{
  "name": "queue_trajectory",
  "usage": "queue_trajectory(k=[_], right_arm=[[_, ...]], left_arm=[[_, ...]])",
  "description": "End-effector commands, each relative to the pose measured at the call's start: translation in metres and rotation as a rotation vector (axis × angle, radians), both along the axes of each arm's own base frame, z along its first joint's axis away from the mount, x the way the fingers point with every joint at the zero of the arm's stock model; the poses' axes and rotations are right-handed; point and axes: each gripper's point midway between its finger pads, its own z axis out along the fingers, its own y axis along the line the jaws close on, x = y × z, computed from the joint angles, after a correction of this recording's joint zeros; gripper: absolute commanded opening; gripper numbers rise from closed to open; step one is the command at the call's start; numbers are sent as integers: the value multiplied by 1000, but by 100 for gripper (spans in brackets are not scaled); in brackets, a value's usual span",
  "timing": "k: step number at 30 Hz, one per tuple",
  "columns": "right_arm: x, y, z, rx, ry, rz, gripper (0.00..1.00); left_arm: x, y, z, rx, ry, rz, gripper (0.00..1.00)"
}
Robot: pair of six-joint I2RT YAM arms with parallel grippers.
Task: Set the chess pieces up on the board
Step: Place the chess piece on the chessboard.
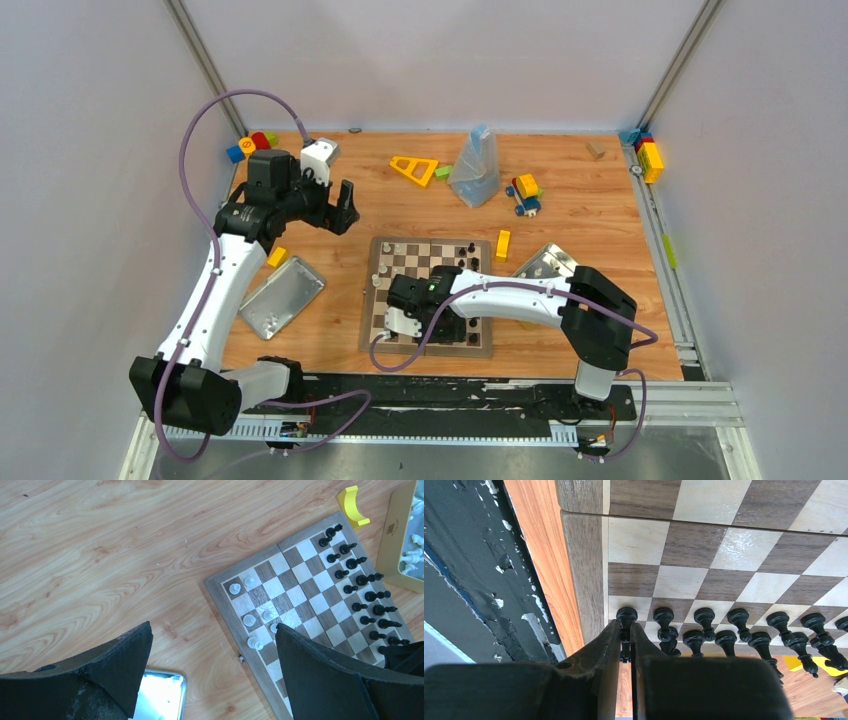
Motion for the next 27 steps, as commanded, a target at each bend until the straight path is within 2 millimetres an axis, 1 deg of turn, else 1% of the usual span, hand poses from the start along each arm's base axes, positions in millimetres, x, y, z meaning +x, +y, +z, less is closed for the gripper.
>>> queue_trajectory(k=[1, 6, 16, 27], right_arm=[[1, 11, 7, 31, -5, 8, 10], [1, 10, 6, 27, -4, 9, 11], [0, 8, 2, 23, 1, 9, 17], [0, 9, 3, 32, -3, 2, 21]], left_arm=[[1, -1, 15, -9, -64, -17, 100], [0, -1, 16, -12, -63, -18, 100], [1, -1, 16, -12, -63, -19, 100], [1, -1, 15, -12, -62, -19, 100]])
